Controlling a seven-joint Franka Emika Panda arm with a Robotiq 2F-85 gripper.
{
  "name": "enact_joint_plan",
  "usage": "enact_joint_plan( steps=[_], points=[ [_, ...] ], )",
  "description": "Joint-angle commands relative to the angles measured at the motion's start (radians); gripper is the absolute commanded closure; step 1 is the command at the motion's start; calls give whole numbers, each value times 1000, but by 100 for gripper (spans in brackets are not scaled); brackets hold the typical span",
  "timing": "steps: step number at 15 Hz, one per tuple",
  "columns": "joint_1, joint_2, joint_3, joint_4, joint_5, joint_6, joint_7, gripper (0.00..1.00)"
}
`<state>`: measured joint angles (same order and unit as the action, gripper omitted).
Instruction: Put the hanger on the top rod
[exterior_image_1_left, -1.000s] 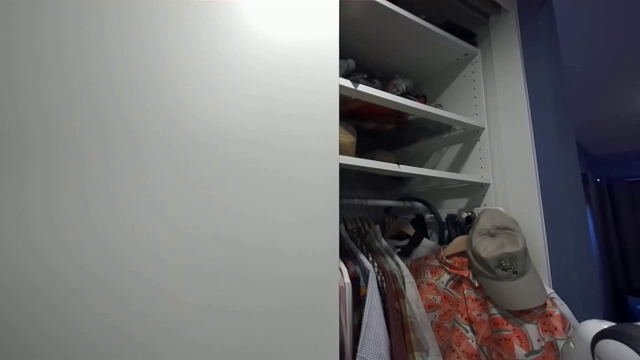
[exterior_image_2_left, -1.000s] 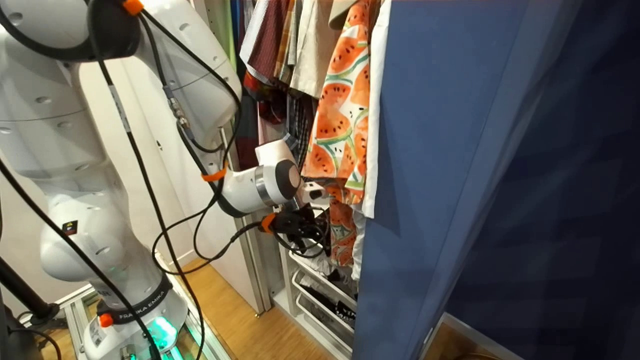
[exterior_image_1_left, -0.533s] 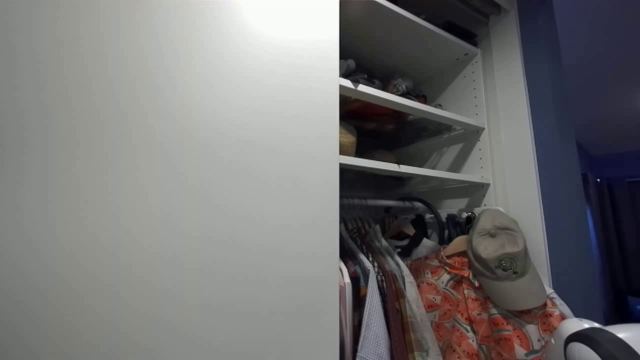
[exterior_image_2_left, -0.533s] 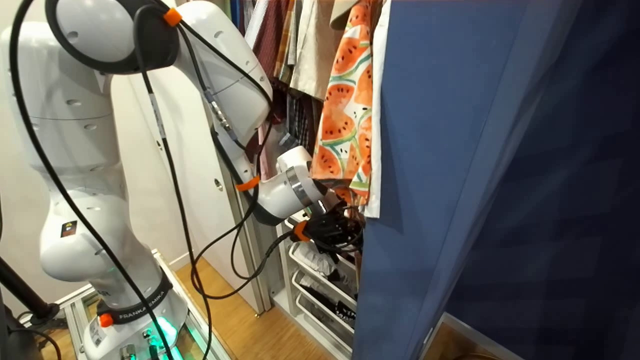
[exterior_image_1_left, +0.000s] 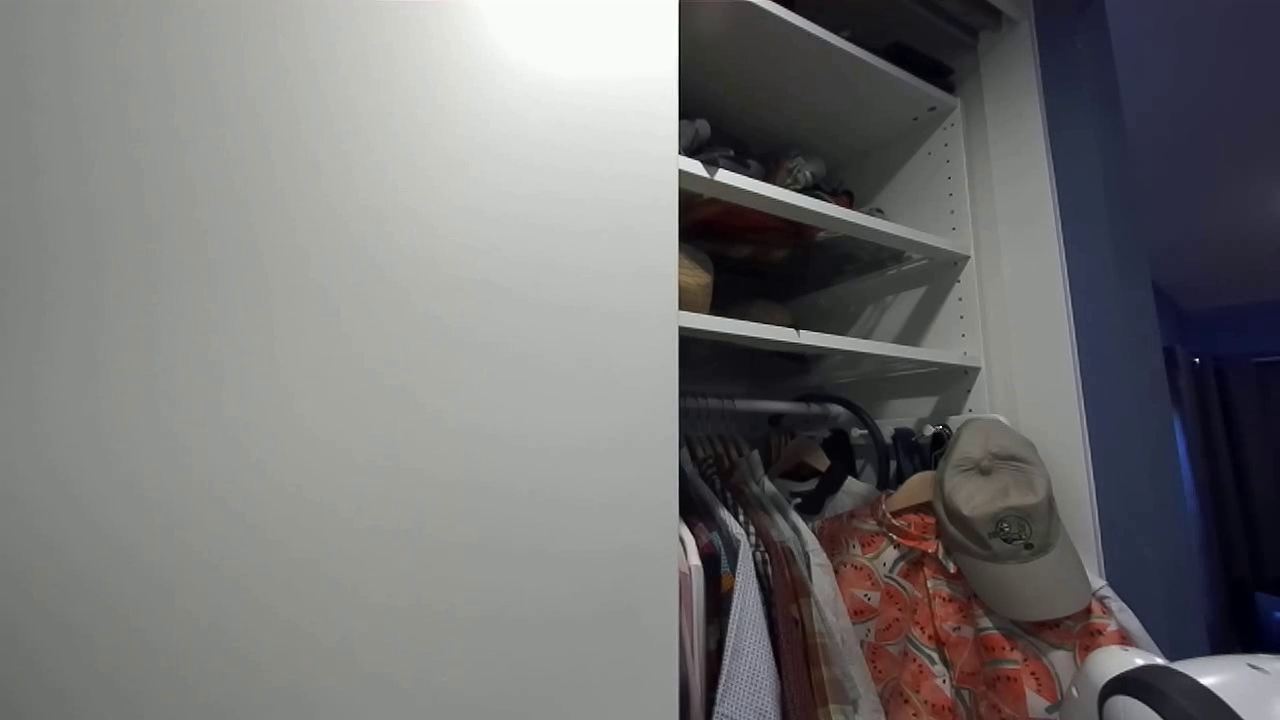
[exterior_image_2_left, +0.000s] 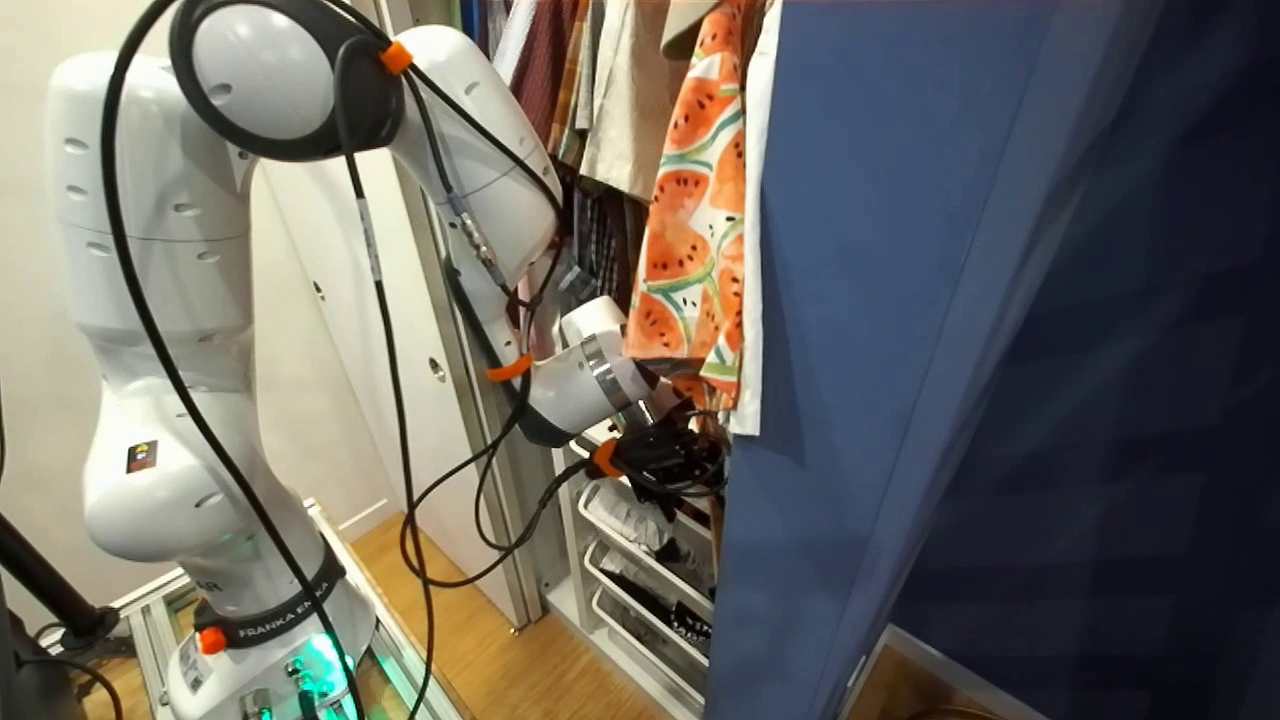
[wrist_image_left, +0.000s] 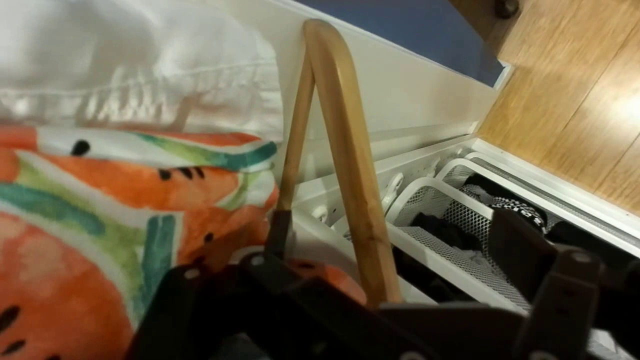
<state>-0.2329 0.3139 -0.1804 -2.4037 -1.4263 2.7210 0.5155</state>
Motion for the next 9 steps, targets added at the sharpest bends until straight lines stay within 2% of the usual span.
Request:
enact_joint_plan(
  steps=[1,3,4,5,8,9],
  points=[
    [11,46,-22,46,-133,-16,123,0],
    [1,75,-26,63,-182,-9,179,3],
    [1,88,-28,71,-205,-11,206,11],
    [-1,100,-28,77,-214,-10,222,13],
    [4,135,-25,99,-232,-16,255,32],
    [5,143,-25,105,-237,-18,262,35]
  ],
)
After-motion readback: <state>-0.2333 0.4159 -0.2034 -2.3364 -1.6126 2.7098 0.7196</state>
